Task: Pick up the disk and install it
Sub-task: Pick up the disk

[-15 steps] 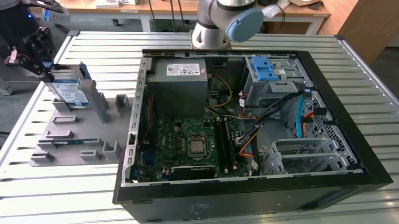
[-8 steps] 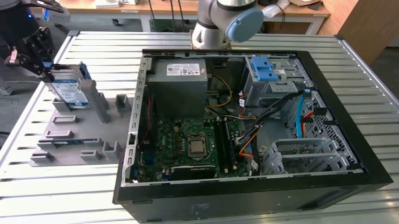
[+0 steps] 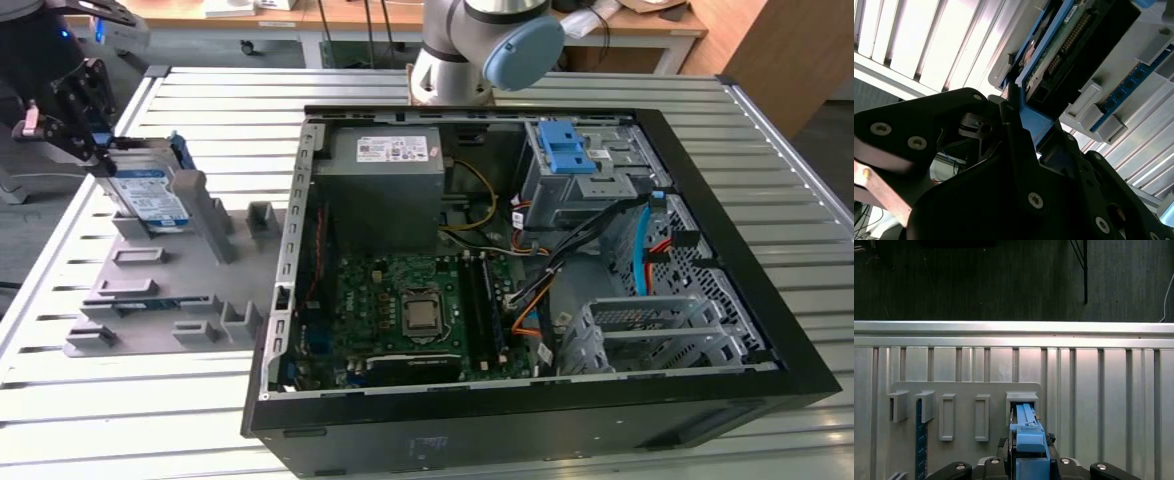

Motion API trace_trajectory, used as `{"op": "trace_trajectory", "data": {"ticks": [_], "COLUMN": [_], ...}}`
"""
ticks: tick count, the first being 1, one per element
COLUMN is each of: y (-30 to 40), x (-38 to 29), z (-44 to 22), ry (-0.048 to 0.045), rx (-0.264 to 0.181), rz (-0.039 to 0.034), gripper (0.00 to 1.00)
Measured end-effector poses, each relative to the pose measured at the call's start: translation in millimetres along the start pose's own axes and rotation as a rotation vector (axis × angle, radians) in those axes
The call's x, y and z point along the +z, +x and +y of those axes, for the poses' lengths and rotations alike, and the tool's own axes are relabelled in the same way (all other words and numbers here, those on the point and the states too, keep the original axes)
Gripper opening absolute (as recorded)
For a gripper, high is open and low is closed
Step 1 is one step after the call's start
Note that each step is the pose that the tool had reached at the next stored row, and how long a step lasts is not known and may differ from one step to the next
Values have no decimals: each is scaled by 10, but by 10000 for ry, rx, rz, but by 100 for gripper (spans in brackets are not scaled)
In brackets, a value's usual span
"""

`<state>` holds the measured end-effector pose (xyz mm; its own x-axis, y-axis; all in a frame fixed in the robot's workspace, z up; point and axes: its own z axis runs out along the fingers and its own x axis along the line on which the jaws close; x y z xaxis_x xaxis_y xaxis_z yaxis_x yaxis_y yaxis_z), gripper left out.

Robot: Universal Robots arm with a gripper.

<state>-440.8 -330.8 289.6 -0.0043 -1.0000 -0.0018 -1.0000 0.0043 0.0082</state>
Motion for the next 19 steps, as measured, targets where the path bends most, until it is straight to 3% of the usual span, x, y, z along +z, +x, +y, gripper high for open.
{"op": "trace_trajectory", "data": {"ticks": [10,12,19], "y": [0,0,0], "x": [0,0,0], "z": [0,0,0], "ry": [0,0,1], "rx": [-61,-74,-110], "rz": [1,1,1], "gripper": [44,36,36]}}
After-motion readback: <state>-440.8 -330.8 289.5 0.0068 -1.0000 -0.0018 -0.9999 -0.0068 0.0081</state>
